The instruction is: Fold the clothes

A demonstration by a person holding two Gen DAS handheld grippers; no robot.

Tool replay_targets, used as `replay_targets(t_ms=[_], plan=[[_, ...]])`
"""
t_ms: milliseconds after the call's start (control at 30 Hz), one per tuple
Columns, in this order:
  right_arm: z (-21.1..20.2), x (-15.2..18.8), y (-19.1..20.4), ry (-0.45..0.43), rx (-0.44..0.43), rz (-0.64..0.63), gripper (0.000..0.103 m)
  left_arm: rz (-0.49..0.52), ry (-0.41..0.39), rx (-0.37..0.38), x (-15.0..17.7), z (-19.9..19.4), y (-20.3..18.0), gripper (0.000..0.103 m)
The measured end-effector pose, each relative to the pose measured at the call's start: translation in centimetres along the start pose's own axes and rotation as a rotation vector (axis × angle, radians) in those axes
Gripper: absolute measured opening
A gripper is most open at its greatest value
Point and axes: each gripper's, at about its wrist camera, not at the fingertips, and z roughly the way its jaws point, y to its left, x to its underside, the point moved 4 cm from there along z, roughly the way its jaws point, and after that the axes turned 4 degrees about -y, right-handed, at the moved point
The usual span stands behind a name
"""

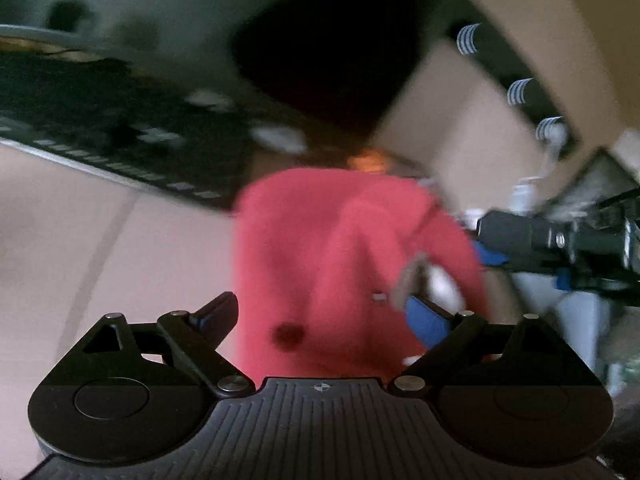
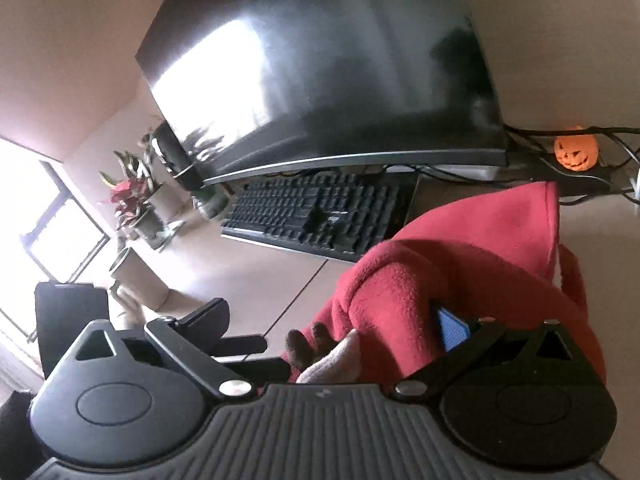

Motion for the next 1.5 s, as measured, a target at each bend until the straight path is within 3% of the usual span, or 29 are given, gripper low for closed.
replay_targets(t_ms=[67,133,267,400,433,500,633,667,733,800,867,967,1033,1133,1233,1300,1433,1500], plan=[[-2.2,-0.5,-1.2,-0.059,0.027,0.035,0.103,0.002,0.014,-0.046,0.4,0.4,0.6,0.095],[-4.0,-0.5,-3.7,-0.084,0.094,0.091,0.103,-0.008,0.015,-0.024,0.7,0.4,0.6,0.095],[-5.5,3.4,-10.0,-0.026,0.164,0.364,0.103,-0.033,-0.012,0.118,0.3,0.4,-0.3,0.097],[-4.3,7.4,-12.3,-0.041,0.064,0.639,0.1,0.017,0.03,0.144,0.0,2.5,-1.8,0.098],[-4.1,7.1,-11.7,-0.05,0.038,0.639,0.099,0.014,0.048,0.145,0.1,3.2,-1.9,0.098],[-3.8,5.2,-9.2,-0.046,0.03,0.509,0.099,0.008,0.081,0.149,0.4,4.6,-2.1,0.098],[-2.1,3.0,-4.9,0.002,0.025,0.254,0.102,-0.031,0.023,0.238,0.2,2.5,-2.1,0.097],[-1.4,2.8,-4.2,0.018,0.046,0.206,0.102,-0.039,0.007,0.244,0.3,1.8,-1.8,0.097],[0.5,3.5,-2.8,0.069,0.169,0.057,0.102,-0.05,-0.023,0.24,0.6,0.6,-1.2,0.097],[2.0,5.1,-1.6,0.118,0.292,-0.113,0.103,-0.032,-0.017,0.064,1.6,0.4,0.1,0.097],[2.2,6.3,-1.2,0.132,0.34,-0.193,0.103,0.0,-0.002,-0.104,2.5,0.7,1.3,0.097],[1.6,6.2,-1.6,0.144,0.317,-0.181,0.103,0.03,0.024,-0.187,3.6,1.5,2.0,0.099],[0.5,5.3,-2.5,0.147,0.277,-0.138,0.103,0.05,0.023,-0.198,3.9,1.9,1.6,0.102],[-2.1,2.9,-3.2,0.045,0.26,-0.104,0.103,0.119,0.013,-0.235,3.7,1.9,1.1,0.103],[-4.1,1.4,-3.9,-0.044,0.313,-0.089,0.103,0.15,-0.023,-0.222,2.6,0.9,-0.1,0.102],[-4.2,0.7,-4.9,-0.062,0.38,-0.08,0.103,0.161,-0.073,-0.161,1.4,-0.4,-1.3,0.102],[-0.1,1.0,-6.8,0.098,0.532,-0.12,0.103,0.201,-0.152,0.006,-0.7,-1.9,-4.2,0.102],[2.0,1.2,-7.3,0.155,0.585,-0.16,0.103,0.222,-0.13,0.084,-1.2,-0.9,-5.4,0.102]])
